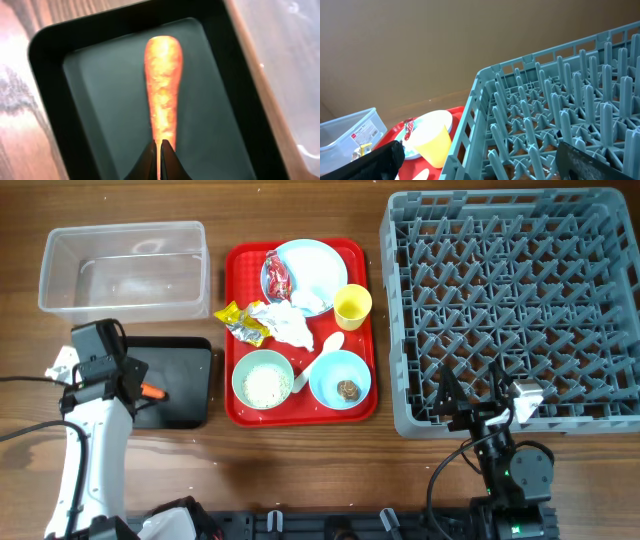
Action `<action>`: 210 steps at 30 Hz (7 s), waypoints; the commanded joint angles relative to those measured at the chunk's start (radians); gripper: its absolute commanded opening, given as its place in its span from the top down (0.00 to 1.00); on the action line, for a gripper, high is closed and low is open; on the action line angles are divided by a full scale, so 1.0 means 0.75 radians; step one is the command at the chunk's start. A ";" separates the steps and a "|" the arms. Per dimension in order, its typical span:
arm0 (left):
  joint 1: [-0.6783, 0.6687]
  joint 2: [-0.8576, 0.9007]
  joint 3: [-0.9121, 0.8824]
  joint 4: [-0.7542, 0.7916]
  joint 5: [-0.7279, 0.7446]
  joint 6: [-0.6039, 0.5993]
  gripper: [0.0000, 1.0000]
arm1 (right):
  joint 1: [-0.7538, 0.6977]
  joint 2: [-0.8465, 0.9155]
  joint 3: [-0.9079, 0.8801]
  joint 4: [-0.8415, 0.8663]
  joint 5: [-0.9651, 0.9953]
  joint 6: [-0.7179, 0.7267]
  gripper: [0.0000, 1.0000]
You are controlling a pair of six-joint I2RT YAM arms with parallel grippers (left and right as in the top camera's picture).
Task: Sort waste into correct bins and load items into the dishwasher rack
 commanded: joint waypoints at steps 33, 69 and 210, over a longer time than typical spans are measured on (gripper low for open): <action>0.182 0.434 -0.001 0.325 0.336 -0.007 0.96 | 0.008 -0.010 -0.002 0.004 0.018 -0.010 0.00; 0.181 0.342 -0.001 0.291 0.520 0.002 0.96 | 0.008 -0.010 -0.002 0.004 0.018 -0.010 0.00; -1.193 0.510 0.507 -0.237 0.419 0.311 0.96 | 0.008 -0.010 -0.002 0.004 0.018 -0.010 0.00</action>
